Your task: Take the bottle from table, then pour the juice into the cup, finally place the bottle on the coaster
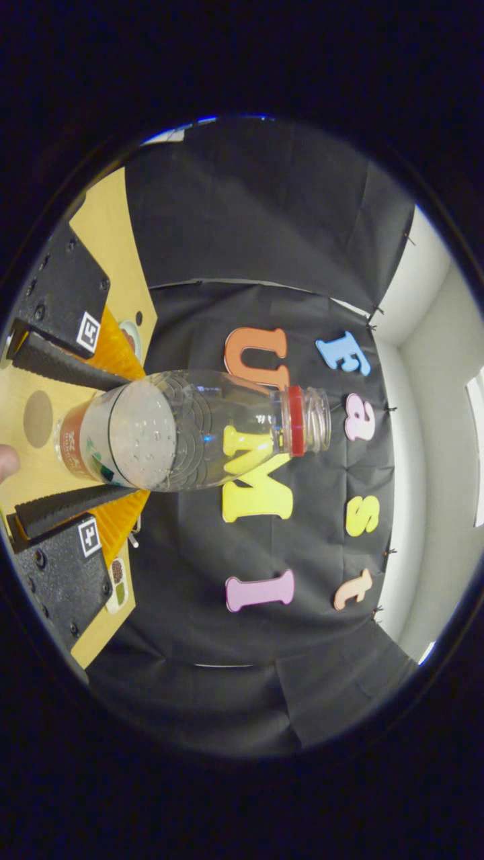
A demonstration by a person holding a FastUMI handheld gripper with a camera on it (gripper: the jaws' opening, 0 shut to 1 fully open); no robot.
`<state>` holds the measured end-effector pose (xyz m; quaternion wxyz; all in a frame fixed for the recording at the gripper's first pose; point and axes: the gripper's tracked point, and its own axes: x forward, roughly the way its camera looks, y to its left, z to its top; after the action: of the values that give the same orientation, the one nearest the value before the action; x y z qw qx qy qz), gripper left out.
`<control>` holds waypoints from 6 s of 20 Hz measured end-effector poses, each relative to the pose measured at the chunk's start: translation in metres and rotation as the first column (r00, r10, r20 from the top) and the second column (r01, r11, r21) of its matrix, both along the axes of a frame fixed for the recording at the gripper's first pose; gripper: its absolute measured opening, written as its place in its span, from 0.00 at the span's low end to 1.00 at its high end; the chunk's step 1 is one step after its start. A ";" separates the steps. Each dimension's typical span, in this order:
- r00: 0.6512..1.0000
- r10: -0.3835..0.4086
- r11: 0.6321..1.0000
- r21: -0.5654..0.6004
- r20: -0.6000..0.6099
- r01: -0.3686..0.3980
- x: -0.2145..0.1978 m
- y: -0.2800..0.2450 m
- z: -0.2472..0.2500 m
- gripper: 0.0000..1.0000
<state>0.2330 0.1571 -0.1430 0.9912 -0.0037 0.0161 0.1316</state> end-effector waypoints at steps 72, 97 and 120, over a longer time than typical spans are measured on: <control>0.980 -0.191 0.981 0.038 0.059 0.189 -0.048 -0.032 0.058 0.99; 0.966 -0.246 0.968 0.067 0.082 0.241 -0.235 -0.059 0.141 0.99; 0.973 -0.227 0.972 0.058 -0.032 0.228 -0.187 -0.040 0.100 1.00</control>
<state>0.0459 0.1175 -0.0435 0.9991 0.0300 0.0248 0.0177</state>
